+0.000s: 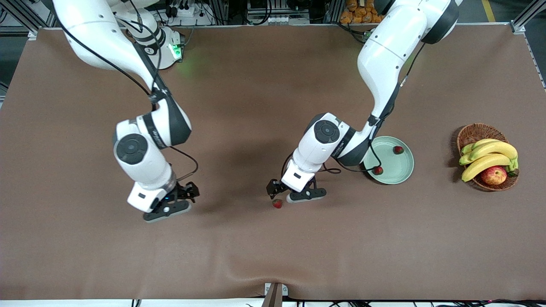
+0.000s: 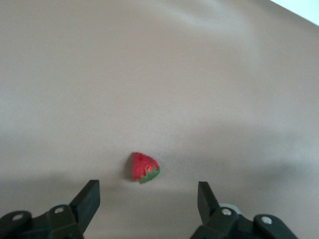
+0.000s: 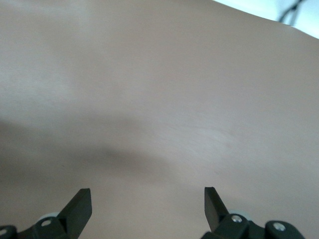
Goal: Collect all strawberries into plate
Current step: 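Grasp the third strawberry with the left gripper while the right gripper retracts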
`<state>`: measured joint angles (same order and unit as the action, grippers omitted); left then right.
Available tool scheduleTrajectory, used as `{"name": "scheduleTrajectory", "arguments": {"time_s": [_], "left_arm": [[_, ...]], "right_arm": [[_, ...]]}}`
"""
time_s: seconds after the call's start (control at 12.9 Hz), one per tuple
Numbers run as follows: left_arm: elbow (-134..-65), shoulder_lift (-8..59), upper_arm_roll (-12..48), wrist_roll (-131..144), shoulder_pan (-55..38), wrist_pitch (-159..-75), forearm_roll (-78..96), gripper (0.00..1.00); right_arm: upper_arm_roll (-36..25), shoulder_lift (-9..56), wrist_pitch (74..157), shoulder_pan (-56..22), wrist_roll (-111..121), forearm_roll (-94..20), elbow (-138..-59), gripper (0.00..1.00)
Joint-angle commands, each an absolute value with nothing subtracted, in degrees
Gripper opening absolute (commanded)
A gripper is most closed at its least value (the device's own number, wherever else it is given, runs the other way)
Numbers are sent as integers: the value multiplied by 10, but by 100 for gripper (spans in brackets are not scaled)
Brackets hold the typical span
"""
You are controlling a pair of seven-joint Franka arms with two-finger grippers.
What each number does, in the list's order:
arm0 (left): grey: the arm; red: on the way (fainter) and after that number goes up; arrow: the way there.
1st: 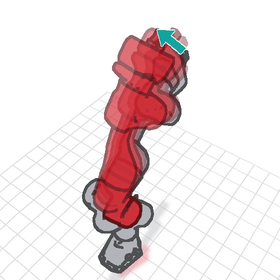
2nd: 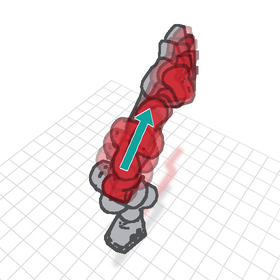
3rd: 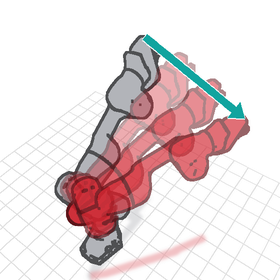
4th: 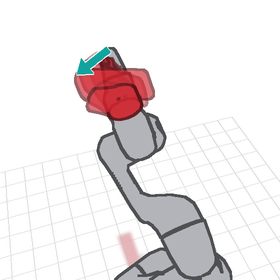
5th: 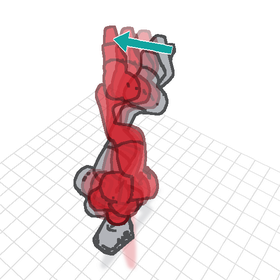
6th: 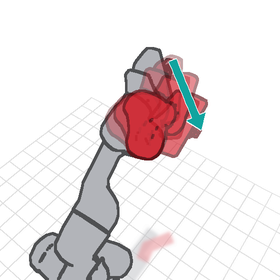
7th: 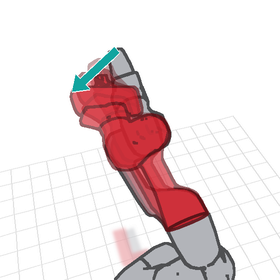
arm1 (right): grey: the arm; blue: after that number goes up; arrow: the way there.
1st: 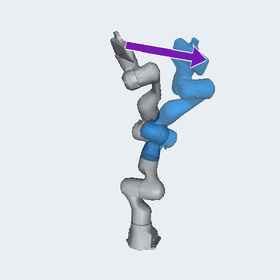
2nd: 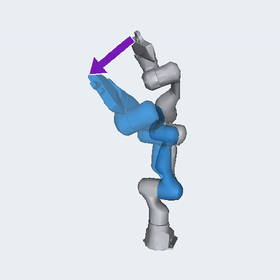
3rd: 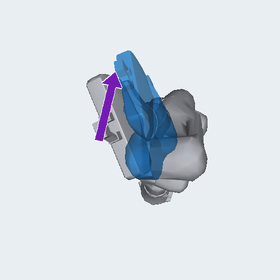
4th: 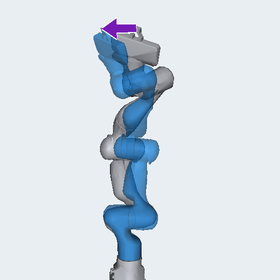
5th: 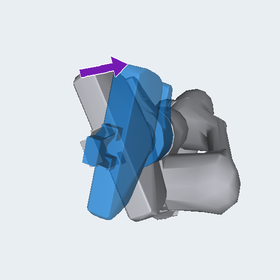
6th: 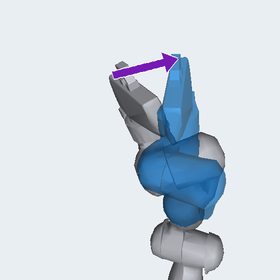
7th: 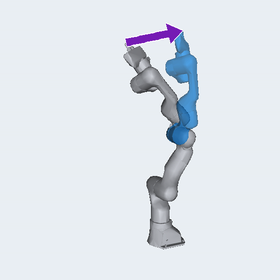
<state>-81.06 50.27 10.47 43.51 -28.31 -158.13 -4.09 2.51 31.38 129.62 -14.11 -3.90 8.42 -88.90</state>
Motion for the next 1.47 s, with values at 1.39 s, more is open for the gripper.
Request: {"name": "scheduleTrajectory", "arguments": {"time_s": [1.39], "left_arm": [[-773, 600, 12, 185, -372, -1712, -49, 40]], "right_arm": [[7, 8, 775, 36, 44, -13, -866, 100]]}}
